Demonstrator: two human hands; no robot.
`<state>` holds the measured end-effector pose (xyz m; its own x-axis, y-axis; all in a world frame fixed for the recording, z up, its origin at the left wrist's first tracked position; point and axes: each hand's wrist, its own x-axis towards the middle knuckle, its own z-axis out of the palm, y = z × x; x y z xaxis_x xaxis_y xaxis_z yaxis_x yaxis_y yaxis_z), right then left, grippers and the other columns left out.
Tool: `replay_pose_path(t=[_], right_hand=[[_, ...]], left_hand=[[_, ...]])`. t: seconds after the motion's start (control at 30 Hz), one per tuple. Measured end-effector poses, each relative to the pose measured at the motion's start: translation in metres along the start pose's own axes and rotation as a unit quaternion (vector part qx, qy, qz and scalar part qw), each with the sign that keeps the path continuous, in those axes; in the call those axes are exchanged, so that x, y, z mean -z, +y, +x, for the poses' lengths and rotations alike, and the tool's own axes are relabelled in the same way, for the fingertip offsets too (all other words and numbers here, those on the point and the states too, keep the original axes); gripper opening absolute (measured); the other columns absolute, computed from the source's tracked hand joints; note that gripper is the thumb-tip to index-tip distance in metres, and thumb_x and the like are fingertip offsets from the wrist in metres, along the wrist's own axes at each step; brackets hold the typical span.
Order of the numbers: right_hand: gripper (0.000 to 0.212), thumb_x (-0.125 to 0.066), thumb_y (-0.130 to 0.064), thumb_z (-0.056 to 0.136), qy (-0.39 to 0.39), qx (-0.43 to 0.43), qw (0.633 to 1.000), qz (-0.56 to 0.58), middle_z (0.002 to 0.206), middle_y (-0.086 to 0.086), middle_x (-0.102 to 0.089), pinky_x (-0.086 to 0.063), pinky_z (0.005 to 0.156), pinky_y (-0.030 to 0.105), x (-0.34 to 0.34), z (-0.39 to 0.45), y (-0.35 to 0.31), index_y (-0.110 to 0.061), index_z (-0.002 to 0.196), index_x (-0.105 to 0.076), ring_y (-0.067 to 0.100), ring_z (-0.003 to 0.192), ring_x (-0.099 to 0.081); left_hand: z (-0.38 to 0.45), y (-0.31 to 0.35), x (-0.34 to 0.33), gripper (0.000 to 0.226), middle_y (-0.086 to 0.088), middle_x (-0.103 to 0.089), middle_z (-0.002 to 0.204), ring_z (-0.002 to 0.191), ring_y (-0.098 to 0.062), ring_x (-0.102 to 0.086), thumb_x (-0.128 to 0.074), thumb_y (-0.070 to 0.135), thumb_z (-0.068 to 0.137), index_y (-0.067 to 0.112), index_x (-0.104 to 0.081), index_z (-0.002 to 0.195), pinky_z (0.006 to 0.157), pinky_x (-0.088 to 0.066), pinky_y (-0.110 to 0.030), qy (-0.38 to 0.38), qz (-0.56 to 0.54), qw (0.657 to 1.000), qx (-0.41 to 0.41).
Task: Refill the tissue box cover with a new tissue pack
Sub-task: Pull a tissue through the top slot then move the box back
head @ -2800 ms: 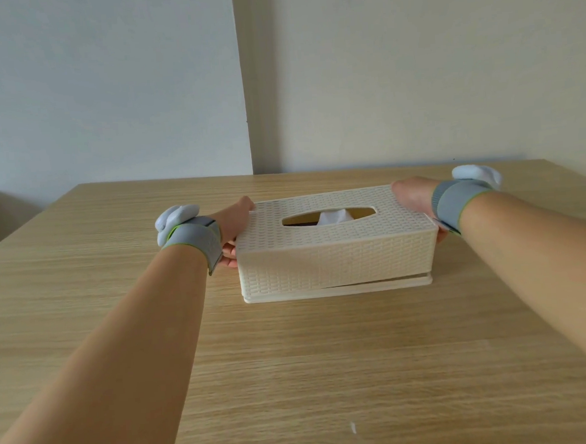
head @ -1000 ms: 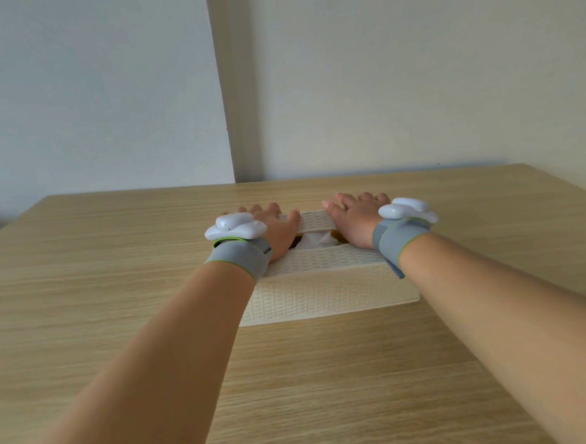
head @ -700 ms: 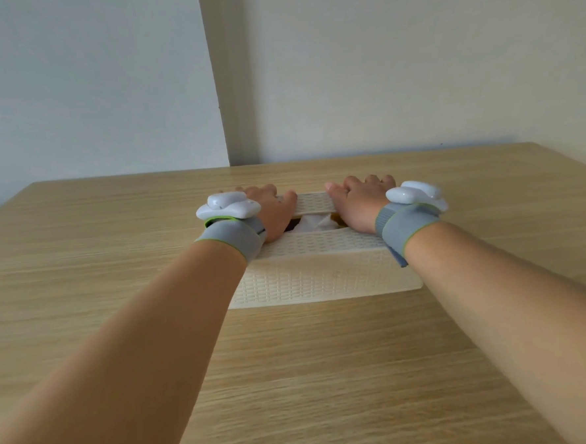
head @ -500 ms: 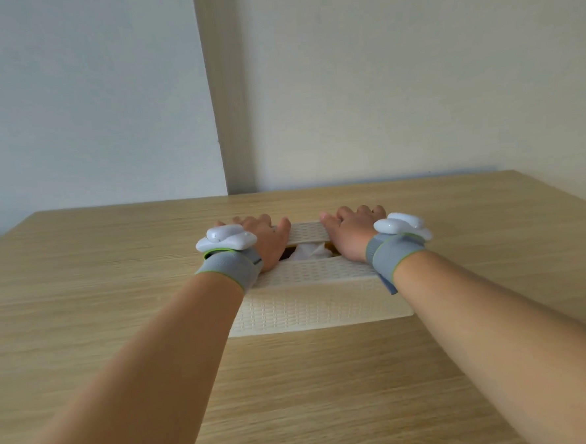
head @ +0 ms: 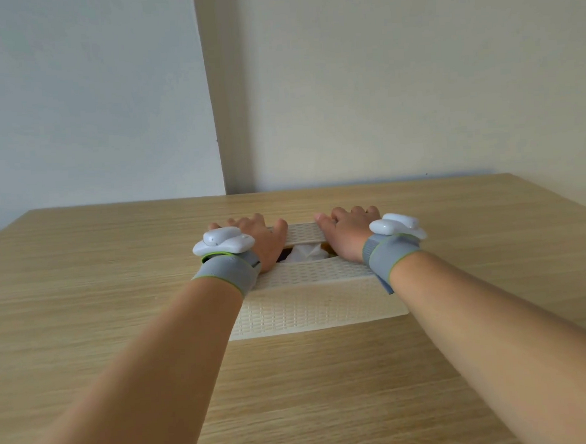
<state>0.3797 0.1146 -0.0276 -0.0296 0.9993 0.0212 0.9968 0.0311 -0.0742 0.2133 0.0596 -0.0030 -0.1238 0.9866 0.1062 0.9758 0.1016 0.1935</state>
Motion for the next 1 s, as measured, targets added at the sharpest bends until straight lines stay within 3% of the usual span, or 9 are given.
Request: replay_pose_path(t=[0.13, 0.2, 0.37, 0.5, 0.6, 0.67, 0.73, 0.83, 1.0], right_hand=[[0.102, 0.018, -0.063, 0.053, 0.000, -0.008, 1.000, 0.030, 0.141, 0.000, -0.047, -0.025, 0.104, 0.054, -0.008, 0.002, 0.002, -0.043, 0.136, -0.037, 0.034, 0.130, -0.037], [0.099, 0.017, -0.064, 0.056, 0.004, -0.006, 0.999, 0.044, 0.140, 0.002, -0.048, -0.026, 0.104, 0.054, -0.008, -0.003, 0.001, -0.041, 0.135, -0.039, 0.036, 0.129, -0.040], [0.054, -0.014, -0.044, 0.097, 0.057, 0.017, 0.995, 0.079, 0.111, 0.013, -0.060, -0.038, 0.096, 0.041, 0.008, -0.029, 0.000, -0.010, 0.111, -0.053, 0.032, 0.108, -0.054], [0.096, 0.012, -0.064, 0.064, 0.014, -0.001, 0.998, 0.066, 0.129, 0.008, -0.055, -0.030, 0.102, 0.053, 0.005, -0.019, 0.001, -0.029, 0.136, -0.042, 0.036, 0.122, -0.045], [0.098, 0.013, -0.068, 0.061, -0.015, -0.022, 0.996, 0.088, 0.127, 0.007, -0.057, -0.027, 0.105, 0.053, -0.002, -0.010, 0.006, -0.029, 0.126, -0.049, 0.036, 0.125, -0.044], [0.080, 0.001, -0.070, 0.072, 0.018, -0.024, 0.994, 0.106, 0.119, 0.008, -0.061, -0.030, 0.105, 0.051, 0.005, -0.020, 0.002, -0.025, 0.105, -0.056, 0.034, 0.120, -0.045], [0.055, -0.026, -0.068, 0.080, 0.050, -0.018, 0.988, 0.146, 0.108, 0.002, -0.062, -0.034, 0.101, 0.047, 0.013, -0.029, 0.000, -0.025, 0.090, -0.059, 0.028, 0.113, -0.046], [0.040, -0.058, -0.066, 0.067, 0.091, 0.036, 0.956, 0.275, 0.100, -0.012, -0.066, -0.041, 0.098, 0.037, 0.024, -0.043, 0.000, -0.034, 0.088, -0.067, 0.014, 0.102, -0.055], [0.088, -0.069, -0.076, 0.046, -0.023, 0.145, 0.871, 0.468, 0.100, 0.019, -0.070, -0.043, 0.106, 0.046, 0.032, -0.045, 0.007, 0.000, 0.090, -0.071, 0.028, 0.092, -0.064]], left_hand=[[-0.008, -0.002, 0.003, 0.037, 0.002, -0.063, 0.103, 0.098, -0.023, -0.049, -0.032, 0.051, 0.088, 0.022, -0.055, 0.095, 0.084, -0.029, -0.035, 0.123, -0.095, 0.987, -0.035], [-0.019, 0.000, 0.011, 0.038, 0.005, -0.062, 0.085, 0.093, -0.021, -0.049, -0.034, 0.052, 0.087, 0.025, -0.060, 0.081, 0.082, -0.026, -0.033, 0.176, -0.063, 0.980, -0.070], [-0.029, 0.014, 0.016, 0.050, 0.003, -0.061, 0.067, 0.073, -0.022, -0.058, -0.043, 0.063, 0.080, 0.021, -0.069, 0.070, 0.074, -0.035, -0.031, 0.076, 0.049, 0.995, -0.042], [-0.023, 0.026, 0.013, 0.055, 0.003, -0.060, 0.064, 0.067, -0.019, -0.060, -0.057, 0.075, 0.056, 0.022, -0.068, 0.068, 0.066, -0.047, -0.027, -0.017, -0.001, 1.000, 0.008], [-0.029, 0.028, 0.012, 0.064, 0.005, -0.068, 0.075, 0.073, -0.017, -0.063, -0.054, 0.073, 0.039, 0.026, -0.075, 0.077, 0.075, -0.053, -0.028, -0.038, -0.077, 0.996, 0.012], [-0.036, 0.020, 0.011, 0.059, 0.008, -0.069, 0.078, 0.077, -0.017, -0.064, -0.053, 0.073, 0.041, 0.032, -0.076, 0.075, 0.074, -0.053, -0.028, -0.032, -0.125, 0.992, 0.005], [-0.040, 0.012, 0.009, 0.033, 0.011, -0.065, 0.075, 0.075, -0.014, -0.061, -0.061, 0.062, 0.066, 0.035, -0.074, 0.079, 0.063, -0.046, -0.023, -0.020, -0.183, 0.983, -0.024], [-0.039, 0.005, 0.009, 0.020, 0.010, -0.064, 0.070, 0.070, -0.013, -0.059, -0.064, 0.048, 0.078, 0.030, -0.072, 0.081, 0.064, -0.045, -0.024, 0.011, -0.328, 0.944, -0.029], [-0.038, 0.004, 0.007, 0.020, 0.011, -0.069, 0.078, 0.071, -0.010, -0.061, -0.060, 0.048, 0.082, 0.030, -0.067, 0.081, 0.065, -0.047, -0.023, 0.035, -0.353, 0.935, -0.034]])
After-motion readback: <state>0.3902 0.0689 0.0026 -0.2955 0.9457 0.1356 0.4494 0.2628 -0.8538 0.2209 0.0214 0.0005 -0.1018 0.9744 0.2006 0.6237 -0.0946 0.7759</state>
